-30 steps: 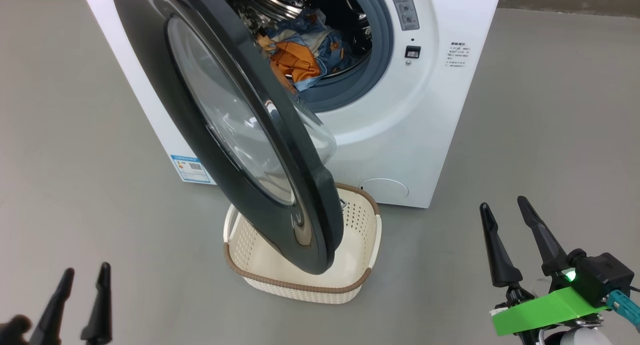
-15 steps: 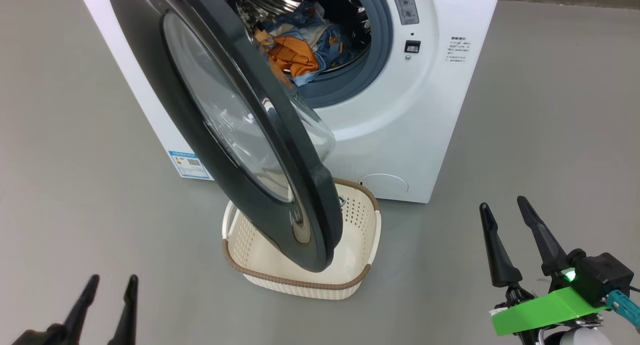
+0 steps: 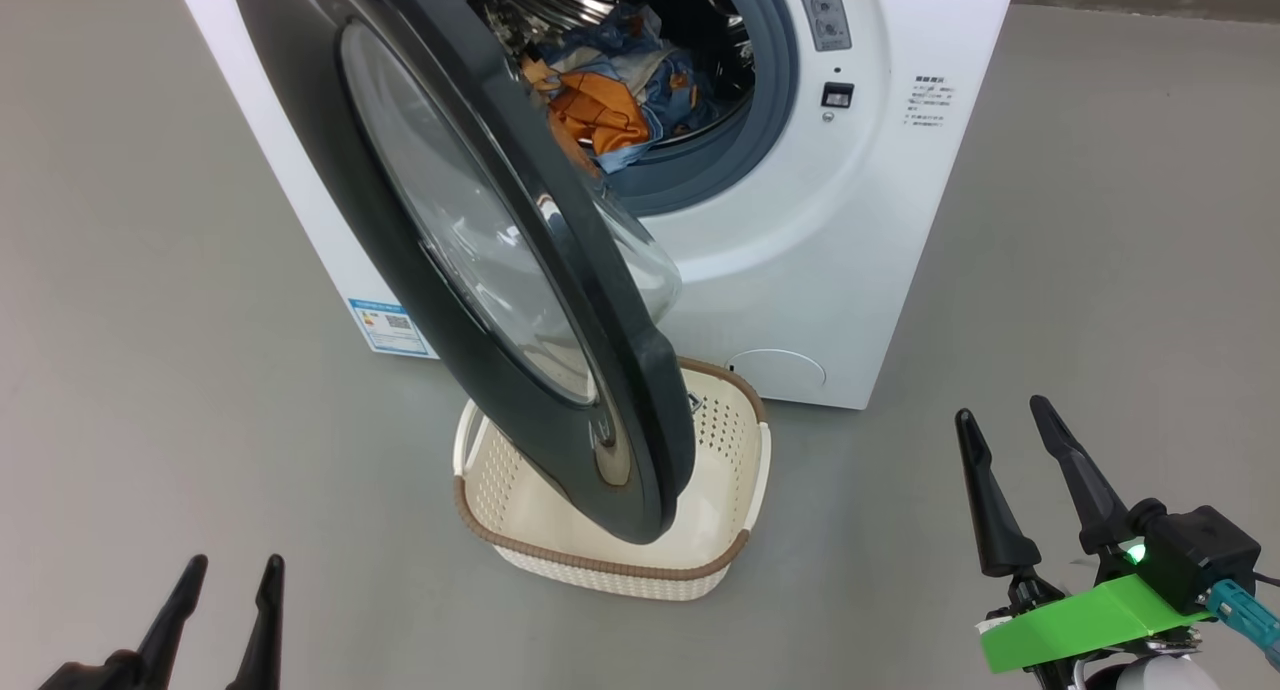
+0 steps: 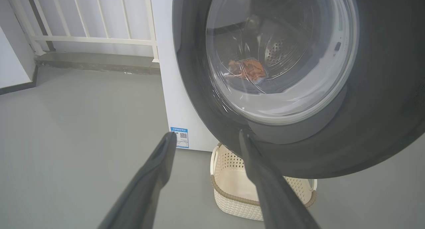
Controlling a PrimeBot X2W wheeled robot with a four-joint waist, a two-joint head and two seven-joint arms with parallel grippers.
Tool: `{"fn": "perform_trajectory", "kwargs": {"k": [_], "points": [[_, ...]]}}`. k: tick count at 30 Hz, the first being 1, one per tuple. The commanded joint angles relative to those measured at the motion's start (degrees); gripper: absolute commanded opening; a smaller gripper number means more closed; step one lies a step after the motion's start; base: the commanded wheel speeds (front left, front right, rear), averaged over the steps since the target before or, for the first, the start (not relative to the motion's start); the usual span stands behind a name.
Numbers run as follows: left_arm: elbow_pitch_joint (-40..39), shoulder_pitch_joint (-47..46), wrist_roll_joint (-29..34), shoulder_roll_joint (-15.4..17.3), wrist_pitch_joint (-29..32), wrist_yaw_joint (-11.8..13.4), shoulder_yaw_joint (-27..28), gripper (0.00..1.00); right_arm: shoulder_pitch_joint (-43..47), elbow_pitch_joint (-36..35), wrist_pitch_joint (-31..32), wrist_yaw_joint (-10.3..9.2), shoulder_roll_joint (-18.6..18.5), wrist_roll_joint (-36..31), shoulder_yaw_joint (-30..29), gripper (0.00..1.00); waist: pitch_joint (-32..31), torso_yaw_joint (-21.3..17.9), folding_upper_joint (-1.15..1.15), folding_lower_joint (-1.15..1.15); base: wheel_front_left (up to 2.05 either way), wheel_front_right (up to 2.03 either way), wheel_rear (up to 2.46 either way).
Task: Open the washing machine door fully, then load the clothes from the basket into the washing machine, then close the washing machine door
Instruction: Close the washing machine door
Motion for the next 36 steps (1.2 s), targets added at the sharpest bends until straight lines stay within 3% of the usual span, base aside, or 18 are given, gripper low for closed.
{"fn": "perform_trajectory", "kwargs": {"k": [1,11,36], "points": [[-1.3,-1.5,0.6,1.1,-0.5,0.0,1.9,1.00,-2.0,-1.2,-0.4,0.31,-0.4,-0.2,1.4,1.00,-0.1,0.1,0.00,0.00,0.00,0.00,0.00],[-2.3,-1.2,1.1,0.8,-0.5,0.0,1.6,1.00,-1.8,-1.2,-0.4,0.31,-0.6,0.0,1.2,1.00,-0.3,0.1,0.00,0.00,0.00,0.00,0.00],[-5.2,-2.4,1.4,2.8,-0.5,0.0,-1.0,1.00,2.9,-2.0,-0.4,0.31,0.9,-0.6,-3.5,1.00,0.3,-4.4,0.00,0.00,0.00,0.00,0.00]]}}
